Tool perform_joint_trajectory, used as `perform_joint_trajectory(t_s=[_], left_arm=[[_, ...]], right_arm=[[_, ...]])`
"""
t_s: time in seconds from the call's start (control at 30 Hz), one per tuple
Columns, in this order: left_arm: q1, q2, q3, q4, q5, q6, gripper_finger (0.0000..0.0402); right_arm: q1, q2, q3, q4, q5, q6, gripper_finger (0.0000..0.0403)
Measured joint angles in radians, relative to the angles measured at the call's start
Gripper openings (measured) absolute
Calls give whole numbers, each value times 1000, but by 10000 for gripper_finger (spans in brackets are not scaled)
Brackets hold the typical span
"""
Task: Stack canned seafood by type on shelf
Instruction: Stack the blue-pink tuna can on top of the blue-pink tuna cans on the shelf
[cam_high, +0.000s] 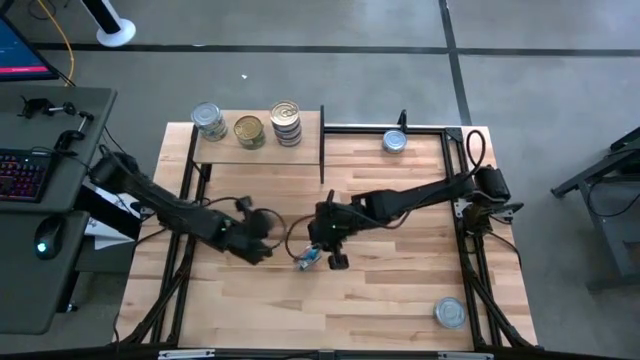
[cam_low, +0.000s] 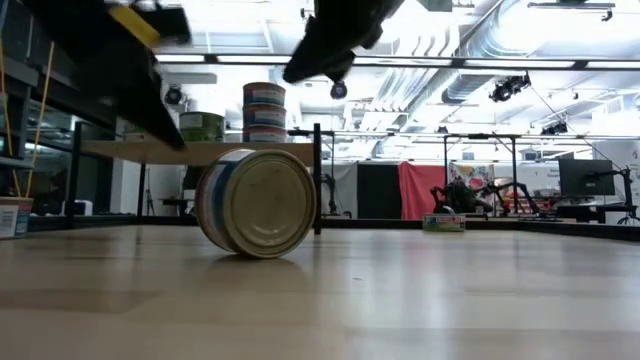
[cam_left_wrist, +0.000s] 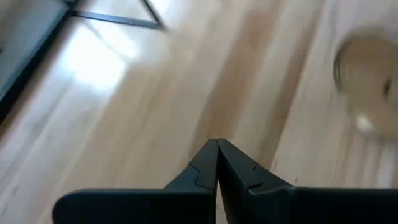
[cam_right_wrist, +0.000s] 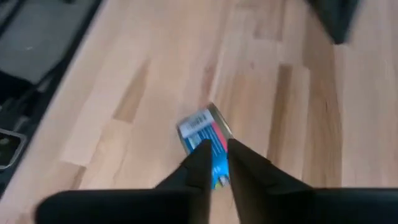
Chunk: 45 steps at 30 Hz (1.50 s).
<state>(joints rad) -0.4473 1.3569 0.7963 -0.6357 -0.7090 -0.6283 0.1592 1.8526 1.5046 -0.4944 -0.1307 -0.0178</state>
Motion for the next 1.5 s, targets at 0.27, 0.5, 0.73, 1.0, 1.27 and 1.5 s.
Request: perform_joint_trajectory(t_s=[0.27, 0.5, 0.73, 1.0, 1.27, 1.5], left_arm=[[-91, -88, 1, 6, -297, -444, 0], [-99, -92, 1, 90, -363, -486, 0], [-99, -148, 2, 254, -320, -319, 0], [-99, -283, 2, 368, -261, -87, 0], [-99, -384, 2, 528, -279, 145, 0], [-103, -429, 4, 860, -283, 495, 0]], right_arm=[[-9, 14, 5, 18, -48, -135, 204], [14, 87, 5, 19, -28, -241, 302], [20, 141, 5, 24, 58, -322, 307], [20, 153, 5, 17, 39, -328, 307], [20, 186, 5, 78, 57, -332, 307], [22, 201, 5, 61, 75, -319, 255]])
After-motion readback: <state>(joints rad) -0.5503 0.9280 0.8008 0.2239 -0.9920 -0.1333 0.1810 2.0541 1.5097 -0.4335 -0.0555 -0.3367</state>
